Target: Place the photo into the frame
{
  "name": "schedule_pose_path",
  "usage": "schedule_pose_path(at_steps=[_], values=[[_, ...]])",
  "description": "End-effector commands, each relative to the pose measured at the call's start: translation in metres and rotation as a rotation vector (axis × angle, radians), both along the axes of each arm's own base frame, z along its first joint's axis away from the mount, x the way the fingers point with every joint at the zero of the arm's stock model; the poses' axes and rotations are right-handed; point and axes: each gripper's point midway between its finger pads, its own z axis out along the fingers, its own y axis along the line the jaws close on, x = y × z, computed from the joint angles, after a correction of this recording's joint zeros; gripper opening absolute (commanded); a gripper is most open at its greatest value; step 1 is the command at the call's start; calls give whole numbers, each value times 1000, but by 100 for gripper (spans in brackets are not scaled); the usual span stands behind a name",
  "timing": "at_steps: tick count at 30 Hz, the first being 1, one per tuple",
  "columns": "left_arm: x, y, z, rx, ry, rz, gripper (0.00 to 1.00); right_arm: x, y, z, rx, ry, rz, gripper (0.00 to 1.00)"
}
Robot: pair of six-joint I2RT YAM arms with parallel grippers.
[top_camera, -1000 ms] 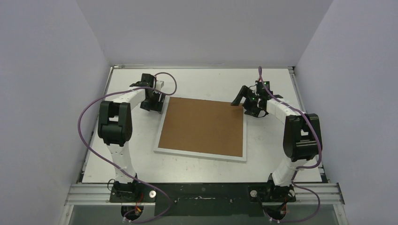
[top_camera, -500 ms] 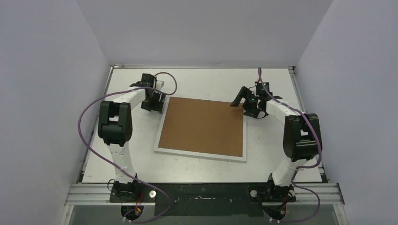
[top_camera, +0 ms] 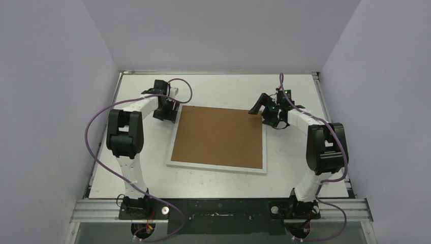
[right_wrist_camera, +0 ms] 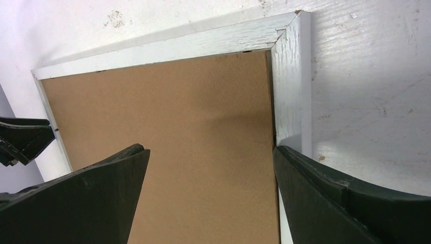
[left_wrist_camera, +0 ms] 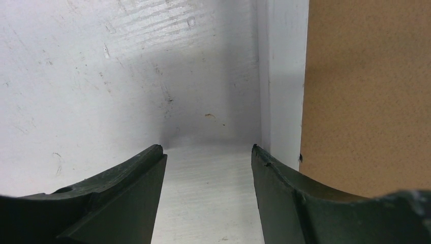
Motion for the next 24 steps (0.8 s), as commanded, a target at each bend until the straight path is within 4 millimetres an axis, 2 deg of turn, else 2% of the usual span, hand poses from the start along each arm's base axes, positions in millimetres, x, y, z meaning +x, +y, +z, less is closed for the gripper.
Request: schedule_pose_path(at_steps=[1, 6, 14, 24], values=[[7, -12, -1, -30, -20, -24, 61, -8, 31, 17, 101, -36, 59, 98], [7, -14, -1, -30, -21, -27, 61, -11, 36, 26, 111, -52, 70, 98], [7, -16, -1, -30, -22, -31, 61, -19, 46, 22, 103, -42, 99, 98], [4, -19, -3, -31, -16, -45, 60, -22, 56, 44, 93, -88, 130, 98]])
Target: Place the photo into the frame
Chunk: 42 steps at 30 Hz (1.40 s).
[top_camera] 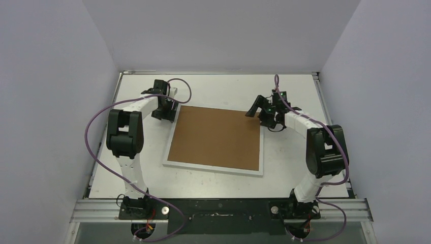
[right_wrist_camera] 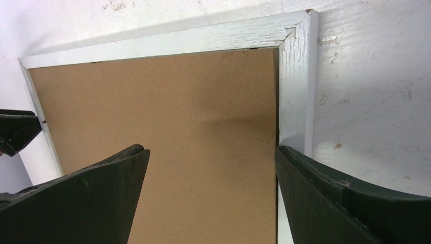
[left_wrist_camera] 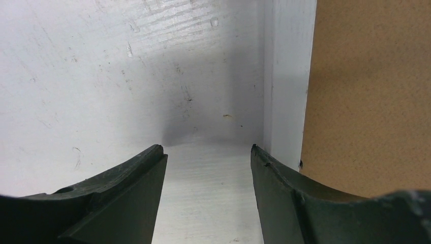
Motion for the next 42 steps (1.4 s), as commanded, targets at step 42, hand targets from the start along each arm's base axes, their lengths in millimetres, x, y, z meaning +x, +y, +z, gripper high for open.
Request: schedule_pose_path(at_steps=[42], values=[[-55, -224, 98, -246, -61, -615, 65, 1, -42, 38, -66, -68, -43, 91]])
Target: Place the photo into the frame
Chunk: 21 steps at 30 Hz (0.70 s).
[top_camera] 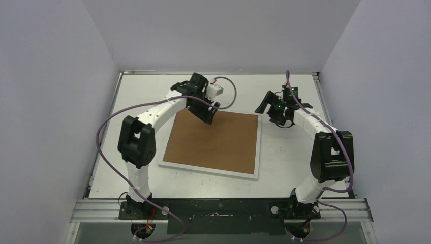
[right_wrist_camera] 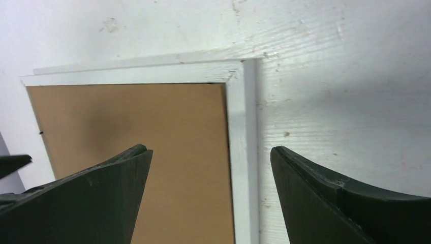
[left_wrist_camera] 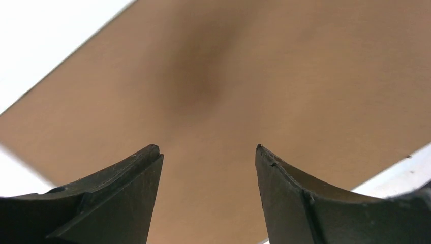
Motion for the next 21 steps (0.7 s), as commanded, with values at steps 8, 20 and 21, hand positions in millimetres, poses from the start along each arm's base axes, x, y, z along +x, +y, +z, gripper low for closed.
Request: schedule_pose_path(at_steps=[8, 20, 21], values=[[-20, -119, 0, -97, -85, -283, 65, -4, -17, -14, -29, -30, -77, 95], [-13, -189, -17, -69, -154, -359, 63, 21, -24, -33, 47, -34, -148, 78], [-13, -193, -20, -61, -162, -368, 63, 23, -23, -34, 52, -33, -147, 78]])
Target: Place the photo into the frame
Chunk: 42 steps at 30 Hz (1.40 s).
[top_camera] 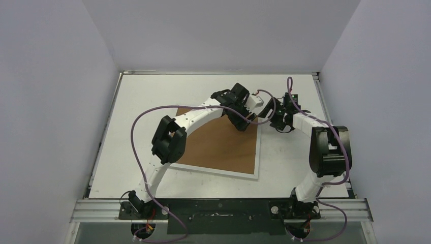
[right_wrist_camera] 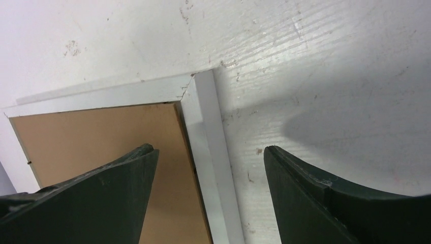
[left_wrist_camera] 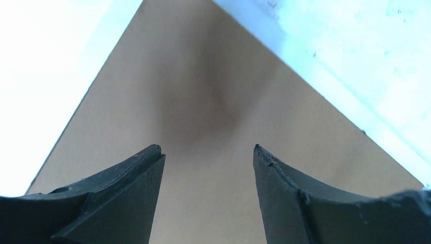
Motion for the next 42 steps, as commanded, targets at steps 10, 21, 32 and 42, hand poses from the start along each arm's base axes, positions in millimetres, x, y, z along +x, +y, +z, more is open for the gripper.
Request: schedule_pose_path(at_steps=[10, 21, 32, 42], values=[[4, -32, -28, 84, -157, -108, 62, 24, 9, -6, 82, -51, 0, 77], [1, -16, -58, 190, -180, -119, 61, 16, 6, -8, 92, -36, 4, 77], [-11, -8, -74, 219, -149, -127, 61, 19, 7, -8, 96, -34, 4, 77], [-20, -3, -86, 245, -123, -142, 61, 22, 7, -6, 98, -37, 4, 78]])
